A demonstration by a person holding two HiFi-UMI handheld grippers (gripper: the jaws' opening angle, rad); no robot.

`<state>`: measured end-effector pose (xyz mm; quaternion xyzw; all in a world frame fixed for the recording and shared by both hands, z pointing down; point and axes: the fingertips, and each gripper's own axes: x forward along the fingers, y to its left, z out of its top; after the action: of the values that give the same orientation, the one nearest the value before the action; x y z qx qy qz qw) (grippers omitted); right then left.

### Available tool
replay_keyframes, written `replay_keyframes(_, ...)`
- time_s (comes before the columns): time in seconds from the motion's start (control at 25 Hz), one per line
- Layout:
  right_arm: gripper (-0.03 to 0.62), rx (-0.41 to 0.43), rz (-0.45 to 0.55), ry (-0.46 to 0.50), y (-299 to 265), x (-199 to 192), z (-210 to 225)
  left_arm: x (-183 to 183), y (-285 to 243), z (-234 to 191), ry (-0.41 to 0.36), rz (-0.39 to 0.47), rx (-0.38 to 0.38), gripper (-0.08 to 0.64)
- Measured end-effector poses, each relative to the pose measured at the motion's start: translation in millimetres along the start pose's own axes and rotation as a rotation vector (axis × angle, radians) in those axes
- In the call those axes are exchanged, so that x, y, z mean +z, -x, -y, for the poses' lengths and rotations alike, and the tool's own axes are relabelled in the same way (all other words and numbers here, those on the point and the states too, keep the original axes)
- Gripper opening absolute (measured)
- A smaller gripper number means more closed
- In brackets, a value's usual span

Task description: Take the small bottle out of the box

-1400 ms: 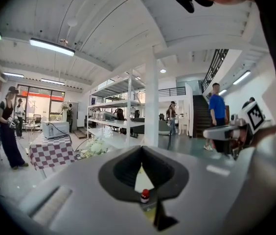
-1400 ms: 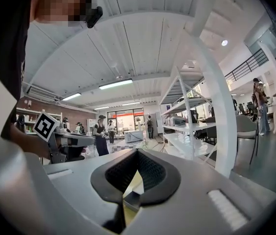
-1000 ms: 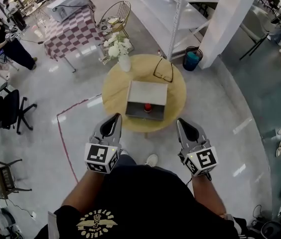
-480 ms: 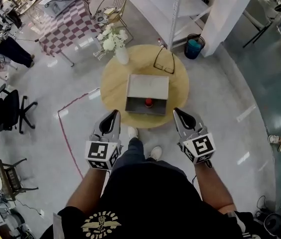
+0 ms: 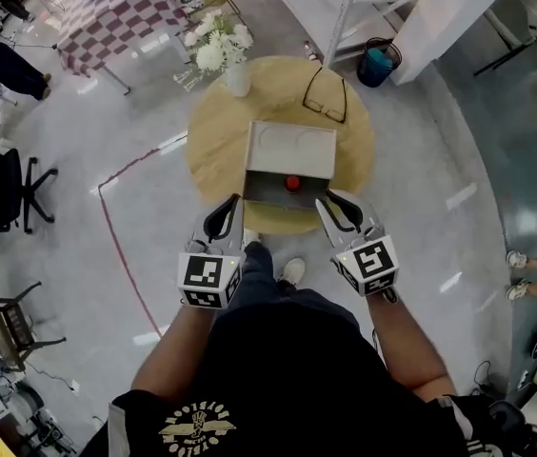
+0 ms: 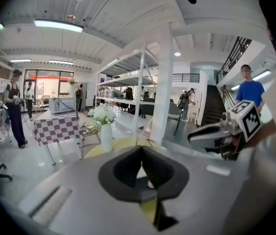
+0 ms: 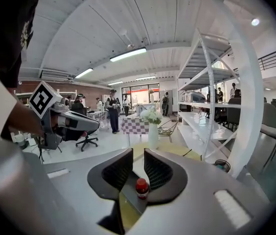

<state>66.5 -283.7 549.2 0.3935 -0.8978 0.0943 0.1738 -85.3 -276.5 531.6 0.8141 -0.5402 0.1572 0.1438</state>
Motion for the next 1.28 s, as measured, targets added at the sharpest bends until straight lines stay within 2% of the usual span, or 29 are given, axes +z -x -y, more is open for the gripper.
replay_keyframes(0.28, 0.115, 0.032, -0.082, 0.034, -59.1, -22.0, -5.5, -18.8, -33.5, -39.4, 0.006, -0.062, 0.000, 0.000)
replay_keyframes(0.56, 0.176, 0.036, -0.177, 0.022, -97.4, -52.0, -8.0, -34.2, -60.3, -54.4, 0.007, -0.139, -0.059, 0.000)
replay_keyframes(0.72, 0.189, 0.034, -0.236, 0.001, -114.9, -75.7, -3.2, -40.2, -76.1, -55.4, 0.011, -0.177, -0.096, 0.000)
replay_keyframes(0.96, 0.195, 0.061, -0.346, 0.058, -139.3, -113.4, -6.8, -43.3, -91.3, -67.2, 0.001, -0.222, -0.133, 0.000)
replay_keyframes(1.28, 0.190, 0.010, -0.431, 0.097, -153.3, -140.1, 1.2, -32.5, -96.5, -83.3, 0.008, -0.231, -0.151, 0.000)
